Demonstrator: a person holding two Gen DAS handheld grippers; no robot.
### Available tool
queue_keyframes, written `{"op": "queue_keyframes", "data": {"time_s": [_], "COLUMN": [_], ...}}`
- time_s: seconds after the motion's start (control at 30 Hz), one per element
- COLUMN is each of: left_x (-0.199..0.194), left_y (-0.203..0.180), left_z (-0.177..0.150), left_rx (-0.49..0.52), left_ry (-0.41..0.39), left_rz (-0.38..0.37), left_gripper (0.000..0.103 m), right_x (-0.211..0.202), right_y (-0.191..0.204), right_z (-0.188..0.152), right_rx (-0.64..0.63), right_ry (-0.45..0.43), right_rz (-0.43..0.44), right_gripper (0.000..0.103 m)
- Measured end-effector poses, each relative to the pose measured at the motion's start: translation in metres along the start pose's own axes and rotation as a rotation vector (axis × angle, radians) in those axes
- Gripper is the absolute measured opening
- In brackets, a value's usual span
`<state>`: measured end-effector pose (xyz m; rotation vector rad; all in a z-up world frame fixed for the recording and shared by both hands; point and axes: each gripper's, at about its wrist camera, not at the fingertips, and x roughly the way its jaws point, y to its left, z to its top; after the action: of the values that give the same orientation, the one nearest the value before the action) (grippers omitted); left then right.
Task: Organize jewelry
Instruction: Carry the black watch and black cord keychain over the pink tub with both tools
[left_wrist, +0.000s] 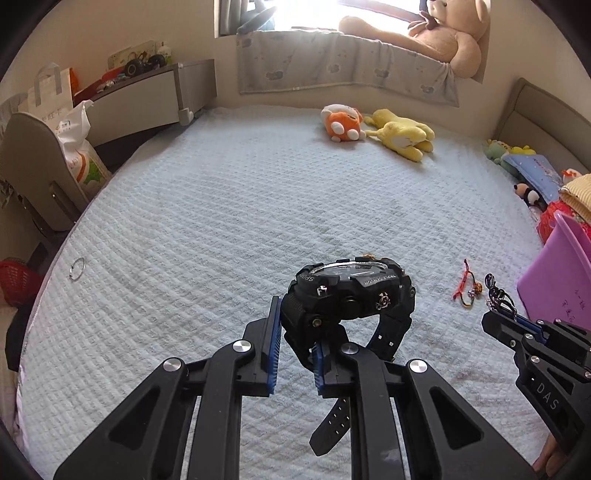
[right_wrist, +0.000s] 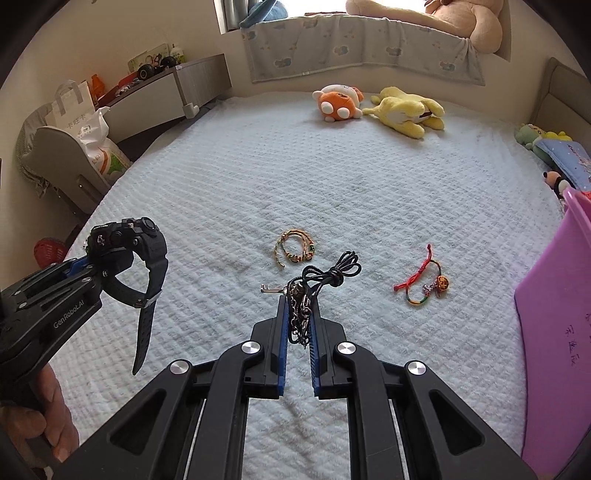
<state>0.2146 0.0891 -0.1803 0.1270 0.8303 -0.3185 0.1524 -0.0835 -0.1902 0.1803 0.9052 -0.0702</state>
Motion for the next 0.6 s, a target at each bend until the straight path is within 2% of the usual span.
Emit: {"op": "queue_keyframes", "data": {"time_s": [0.27,0.6], "left_x": [-0.074,-0.149], "left_y": [-0.018,-0.078], "left_z": [0.010,0.034], "left_rx": [0.109,0.229], "left_ry": [0.021,0.010], "left_rz": [-0.073,-0.226], "left_gripper": [0.015,0.015], "right_x": [-0.084,-0.195], "right_y": [0.005,-0.024], "right_z": [-0.001,0.001], "right_rx": [0.018,0.130], "right_ry": [-0.008,-0.051], "right_rz": [-0.026,-0.109], "right_gripper": [0.010,0.010]}}
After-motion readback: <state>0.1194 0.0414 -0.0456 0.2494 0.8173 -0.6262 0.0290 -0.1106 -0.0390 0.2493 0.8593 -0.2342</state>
